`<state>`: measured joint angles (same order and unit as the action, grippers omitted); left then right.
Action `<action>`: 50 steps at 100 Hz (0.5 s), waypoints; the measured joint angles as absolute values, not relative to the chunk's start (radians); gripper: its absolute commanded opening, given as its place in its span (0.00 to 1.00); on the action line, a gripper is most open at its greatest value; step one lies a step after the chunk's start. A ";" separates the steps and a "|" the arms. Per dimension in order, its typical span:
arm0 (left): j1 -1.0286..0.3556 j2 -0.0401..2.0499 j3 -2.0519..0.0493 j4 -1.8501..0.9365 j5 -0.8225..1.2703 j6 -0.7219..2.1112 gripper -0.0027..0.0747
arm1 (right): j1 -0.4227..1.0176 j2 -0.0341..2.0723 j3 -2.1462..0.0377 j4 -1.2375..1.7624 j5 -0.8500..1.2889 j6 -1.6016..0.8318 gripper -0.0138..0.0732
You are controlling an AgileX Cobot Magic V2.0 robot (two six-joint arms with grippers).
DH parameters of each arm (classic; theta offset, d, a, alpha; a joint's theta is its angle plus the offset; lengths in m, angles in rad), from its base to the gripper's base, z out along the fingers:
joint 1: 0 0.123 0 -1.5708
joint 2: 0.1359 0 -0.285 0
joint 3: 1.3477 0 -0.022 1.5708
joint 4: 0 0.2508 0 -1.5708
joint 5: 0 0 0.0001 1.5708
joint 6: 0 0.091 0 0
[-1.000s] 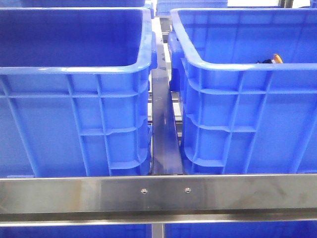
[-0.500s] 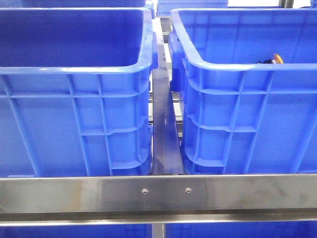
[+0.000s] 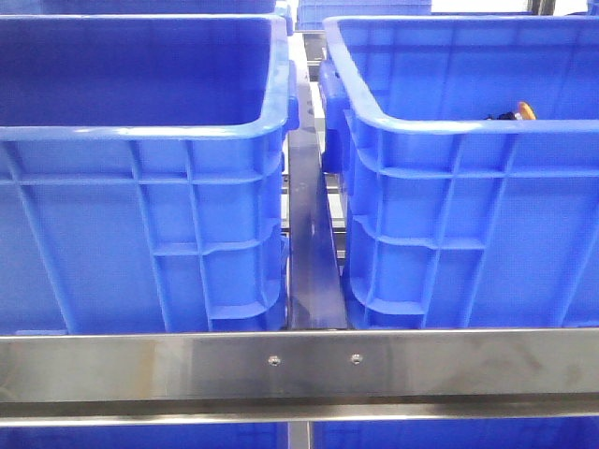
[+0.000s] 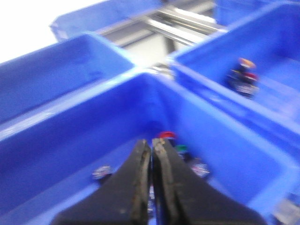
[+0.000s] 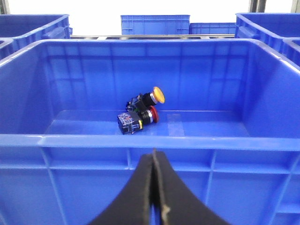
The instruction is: Pick red and yellow buttons and place in box
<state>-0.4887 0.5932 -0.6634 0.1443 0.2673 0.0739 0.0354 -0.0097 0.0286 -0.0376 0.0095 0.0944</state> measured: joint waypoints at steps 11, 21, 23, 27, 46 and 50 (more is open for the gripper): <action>-0.404 0.510 -0.566 0.130 0.207 0.077 0.01 | 0.035 -0.010 0.029 -0.038 0.009 0.094 0.08; -0.321 0.432 -0.493 0.115 0.193 0.080 0.01 | 0.035 -0.010 0.029 -0.038 0.009 0.094 0.08; -0.303 0.415 -0.478 0.112 0.188 0.080 0.01 | 0.035 -0.010 0.029 -0.038 0.009 0.094 0.08; -0.272 0.380 -0.448 0.110 0.183 0.080 0.01 | 0.035 -0.010 0.029 -0.038 0.009 0.094 0.08; -0.141 0.216 -0.326 0.108 0.175 0.081 0.01 | 0.035 -0.010 0.029 -0.038 0.009 0.094 0.08; -0.120 0.180 -0.299 0.108 0.175 0.081 0.01 | 0.035 -0.010 0.029 -0.038 0.009 0.094 0.08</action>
<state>-0.1202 0.1796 -0.2993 0.1082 0.1749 0.0811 0.0354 -0.0097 0.0286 -0.0376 0.0095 0.0944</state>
